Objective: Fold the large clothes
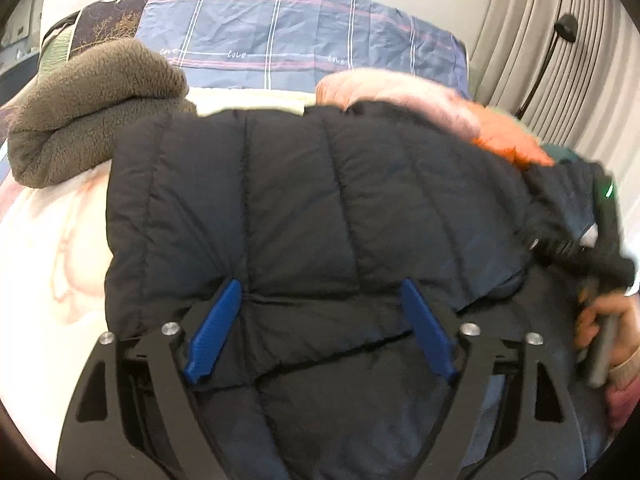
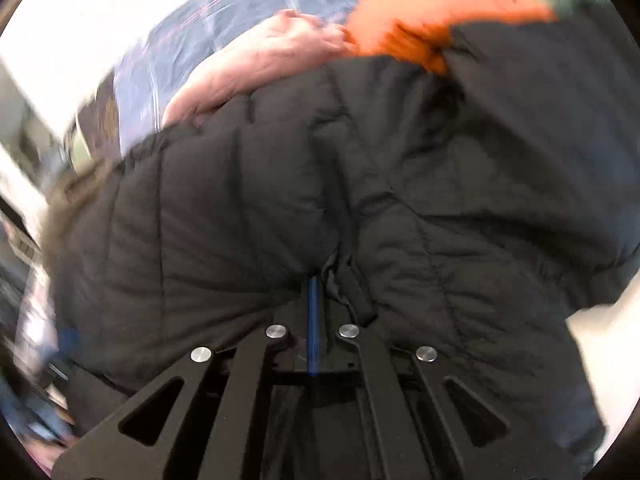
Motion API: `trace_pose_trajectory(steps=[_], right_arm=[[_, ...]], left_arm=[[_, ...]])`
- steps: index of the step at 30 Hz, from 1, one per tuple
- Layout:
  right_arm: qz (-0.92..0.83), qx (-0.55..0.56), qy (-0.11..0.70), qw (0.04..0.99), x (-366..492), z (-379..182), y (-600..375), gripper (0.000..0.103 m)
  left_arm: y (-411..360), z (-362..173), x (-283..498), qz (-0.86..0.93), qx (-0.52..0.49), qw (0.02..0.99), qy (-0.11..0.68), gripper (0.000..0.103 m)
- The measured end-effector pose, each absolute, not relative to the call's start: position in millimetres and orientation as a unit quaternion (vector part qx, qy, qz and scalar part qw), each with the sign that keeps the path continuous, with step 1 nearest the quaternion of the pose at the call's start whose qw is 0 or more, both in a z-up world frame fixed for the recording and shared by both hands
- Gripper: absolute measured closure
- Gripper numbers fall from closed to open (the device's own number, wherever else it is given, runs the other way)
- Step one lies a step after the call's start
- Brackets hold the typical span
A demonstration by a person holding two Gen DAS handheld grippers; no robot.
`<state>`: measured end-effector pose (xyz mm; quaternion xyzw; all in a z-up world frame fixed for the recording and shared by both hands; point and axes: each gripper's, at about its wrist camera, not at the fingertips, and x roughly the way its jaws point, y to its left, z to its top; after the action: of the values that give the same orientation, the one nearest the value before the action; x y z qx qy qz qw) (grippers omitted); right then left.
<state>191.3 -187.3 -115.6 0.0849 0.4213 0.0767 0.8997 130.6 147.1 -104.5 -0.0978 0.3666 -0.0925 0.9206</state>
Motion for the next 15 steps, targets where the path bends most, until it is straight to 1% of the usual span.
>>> trace_pose_trajectory(steps=[1,2,6,7,10,11,13,14,15], right_arm=[[0.072,0.075,0.417,0.903,190,-116,-184,0.103],[0.07,0.072,0.416,0.904,190,-116,-183,0.103],[0.078,0.084,0.414,0.903,190,-118,-182,0.103],[0.084,0.095,0.414,0.902,193,-120,-184,0.103],[0.104,0.133,0.414,0.894,194,-124,-199,0.103],[0.109,0.141,0.414,0.893,195,-125,-203,0.103],[0.116,0.148,0.413,0.891,193,-126,-206,0.103],[0.118,0.149,0.414,0.89,192,-126,-208,0.103],[0.121,0.151,0.416,0.889,192,-126,-209,0.103]], left_arm=[[144,-97,131,-0.112,-0.105,0.919,0.364,0.041],[136,-85,131,-0.138,-0.102,0.917,0.36,0.045],[93,-54,141,-0.157,-0.031,0.929,0.334,0.045],[83,-51,147,-0.158,-0.021,0.93,0.331,0.043],[54,-56,173,-0.159,-0.025,0.925,0.345,0.028],[48,-63,179,-0.164,-0.034,0.919,0.356,0.027],[30,-99,201,-0.155,-0.031,0.901,0.405,0.025],[22,-118,205,-0.141,-0.009,0.9,0.411,0.025],[18,-126,206,-0.135,0.001,0.903,0.409,0.025]])
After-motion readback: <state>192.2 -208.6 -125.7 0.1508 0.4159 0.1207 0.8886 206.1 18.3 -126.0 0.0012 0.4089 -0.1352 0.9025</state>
